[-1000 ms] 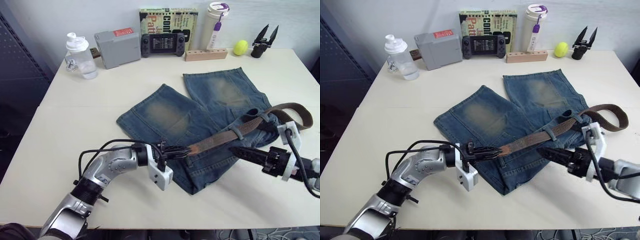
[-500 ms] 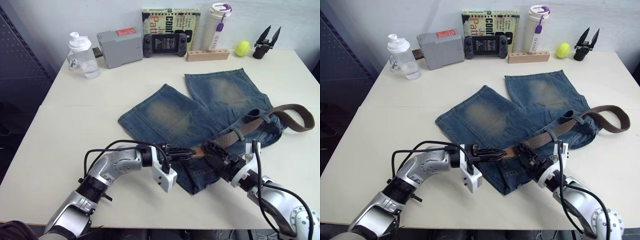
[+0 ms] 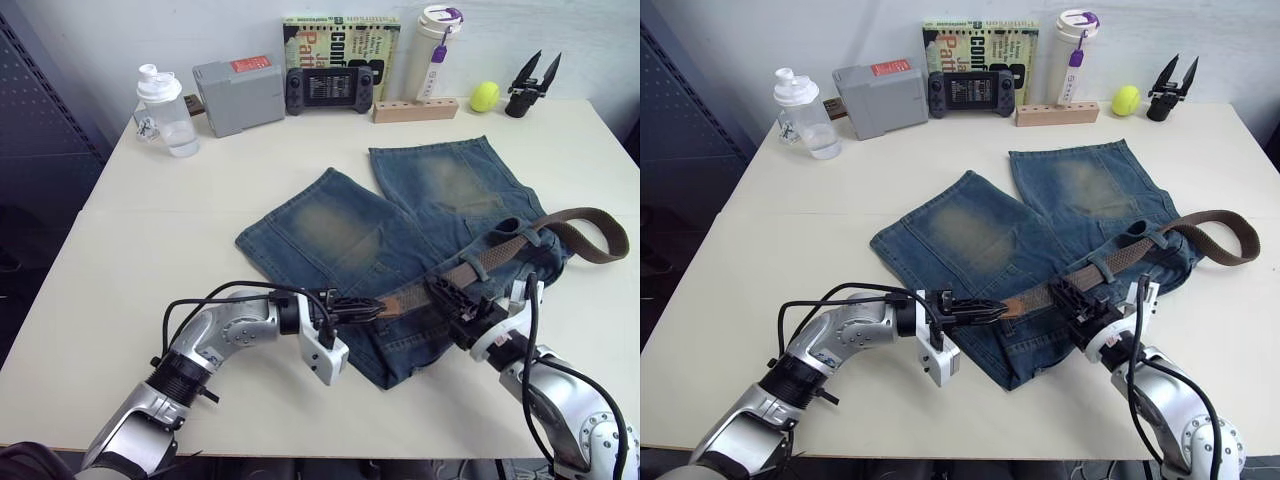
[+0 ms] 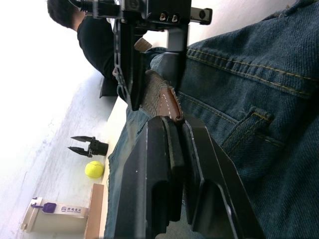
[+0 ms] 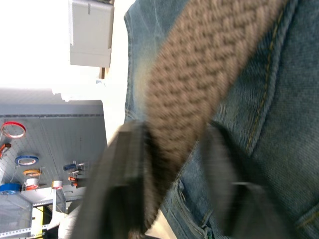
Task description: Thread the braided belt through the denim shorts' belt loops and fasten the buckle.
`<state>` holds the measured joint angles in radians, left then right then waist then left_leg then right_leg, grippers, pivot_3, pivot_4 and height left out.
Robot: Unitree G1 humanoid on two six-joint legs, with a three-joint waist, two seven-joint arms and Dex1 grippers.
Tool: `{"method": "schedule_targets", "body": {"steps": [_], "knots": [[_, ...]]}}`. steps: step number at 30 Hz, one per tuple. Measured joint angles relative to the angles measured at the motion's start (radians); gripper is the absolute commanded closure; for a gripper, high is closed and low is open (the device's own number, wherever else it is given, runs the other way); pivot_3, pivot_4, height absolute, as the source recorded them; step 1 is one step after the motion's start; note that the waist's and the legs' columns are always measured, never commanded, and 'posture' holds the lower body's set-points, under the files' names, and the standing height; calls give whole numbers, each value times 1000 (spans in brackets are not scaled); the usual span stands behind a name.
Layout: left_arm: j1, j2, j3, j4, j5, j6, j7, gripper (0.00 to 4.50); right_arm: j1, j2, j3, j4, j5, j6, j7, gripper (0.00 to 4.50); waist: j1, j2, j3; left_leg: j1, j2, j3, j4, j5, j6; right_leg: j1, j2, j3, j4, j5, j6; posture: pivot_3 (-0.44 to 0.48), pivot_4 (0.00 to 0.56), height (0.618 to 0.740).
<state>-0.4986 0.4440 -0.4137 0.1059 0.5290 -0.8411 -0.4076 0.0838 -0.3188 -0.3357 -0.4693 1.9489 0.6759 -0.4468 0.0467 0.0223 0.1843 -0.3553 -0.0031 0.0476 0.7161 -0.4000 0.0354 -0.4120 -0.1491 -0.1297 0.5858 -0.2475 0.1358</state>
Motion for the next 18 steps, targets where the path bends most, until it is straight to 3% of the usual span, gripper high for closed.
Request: {"method": "schedule_targets", "body": {"steps": [1,4,7,11,12,16,18], "knots": [[0,0,0,0,0,1,0,4500,-6,1,0,0,0,-1,-1,4480,0,0,0,0,0,0,0,0,0,0,0,0,0,0,0,0,150,726],[5,3,0,0,-25,14,-13,4500,-22,2,9,2,1,-7,-8,4480,0,0,0,0,0,0,0,0,0,0,0,0,0,0,0,0,150,726],[30,1,0,-9,-105,49,-48,3421,-27,2,22,7,2,-13,-10,4500,-1,0,0,0,0,-2,0,0,0,0,0,0,0,0,0,0,150,726],[75,6,1,-53,-253,141,-127,1599,-40,-20,28,31,3,-15,-5,4500,-4,0,0,0,0,-5,0,0,0,0,0,0,0,0,0,0,150,726],[89,12,1,-67,-275,159,-144,1344,-42,-27,27,36,3,-15,-1,4500,-6,0,0,0,0,-5,0,0,0,0,0,1,0,0,0,0,150,726],[228,80,27,-197,-522,369,-255,1344,-74,-73,9,56,3,2,34,4500,-23,1,0,0,0,-6,-1,0,0,-1,0,1,0,0,0,0,150,726],[336,157,59,-308,-704,543,-336,1344,-95,-117,3,66,4,24,63,4500,-27,2,0,0,1,-7,-1,0,0,-1,0,1,0,-1,-1,0,150,726]]}}
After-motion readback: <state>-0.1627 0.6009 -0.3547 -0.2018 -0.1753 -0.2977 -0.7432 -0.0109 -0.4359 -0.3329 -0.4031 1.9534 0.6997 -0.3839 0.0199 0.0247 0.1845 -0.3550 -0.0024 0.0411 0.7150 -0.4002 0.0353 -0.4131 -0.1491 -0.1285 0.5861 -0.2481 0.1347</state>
